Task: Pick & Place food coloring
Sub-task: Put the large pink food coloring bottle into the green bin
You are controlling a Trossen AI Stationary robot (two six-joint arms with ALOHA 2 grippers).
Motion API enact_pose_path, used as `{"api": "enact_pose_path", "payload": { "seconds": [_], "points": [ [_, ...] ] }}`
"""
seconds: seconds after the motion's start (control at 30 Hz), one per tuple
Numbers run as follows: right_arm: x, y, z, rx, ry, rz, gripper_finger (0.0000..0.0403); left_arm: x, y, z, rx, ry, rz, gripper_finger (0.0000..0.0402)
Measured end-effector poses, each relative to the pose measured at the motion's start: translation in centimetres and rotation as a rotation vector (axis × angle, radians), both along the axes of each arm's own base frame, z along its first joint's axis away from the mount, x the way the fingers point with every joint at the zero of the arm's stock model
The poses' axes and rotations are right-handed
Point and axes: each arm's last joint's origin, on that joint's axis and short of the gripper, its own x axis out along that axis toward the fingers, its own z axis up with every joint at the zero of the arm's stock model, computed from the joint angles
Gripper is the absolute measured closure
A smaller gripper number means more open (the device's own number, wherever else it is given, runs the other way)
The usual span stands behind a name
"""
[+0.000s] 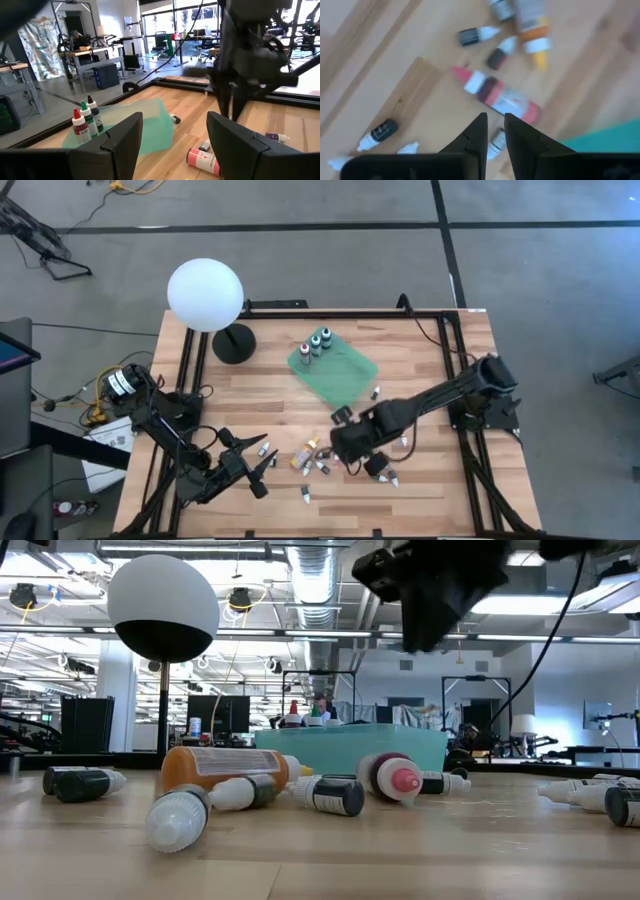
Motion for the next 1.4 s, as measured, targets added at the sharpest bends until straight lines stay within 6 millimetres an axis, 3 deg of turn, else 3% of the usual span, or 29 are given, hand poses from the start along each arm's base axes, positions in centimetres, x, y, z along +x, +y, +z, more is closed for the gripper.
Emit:
{"api": "enact_pose_path", "payload": {
  "seconds": [0.17,0.5,0.7,1.4],
  "points": [
    [0.5,0.9,-2.6,-0.047,0.073,0.087,0.0316,0.0,0.0,0.0,0.001,0.002,0.004,0.0185],
    [1.2,1.2,-2.3,-0.047,-0.008,0.164,0.0229,0.0,0.0,0.0,0.015,0.013,0.013,0.0185],
    [1.7,1.3,-3.6,-0.131,-0.017,0.267,0.0191,0.0,0.1,0.0,0.017,0.015,0.013,0.0185],
    [2.6,0.8,-6.8,-0.261,0.053,0.374,0.0186,0.0,0.0,-0.1,0.020,0.017,0.011,0.0185]
  ]
}}
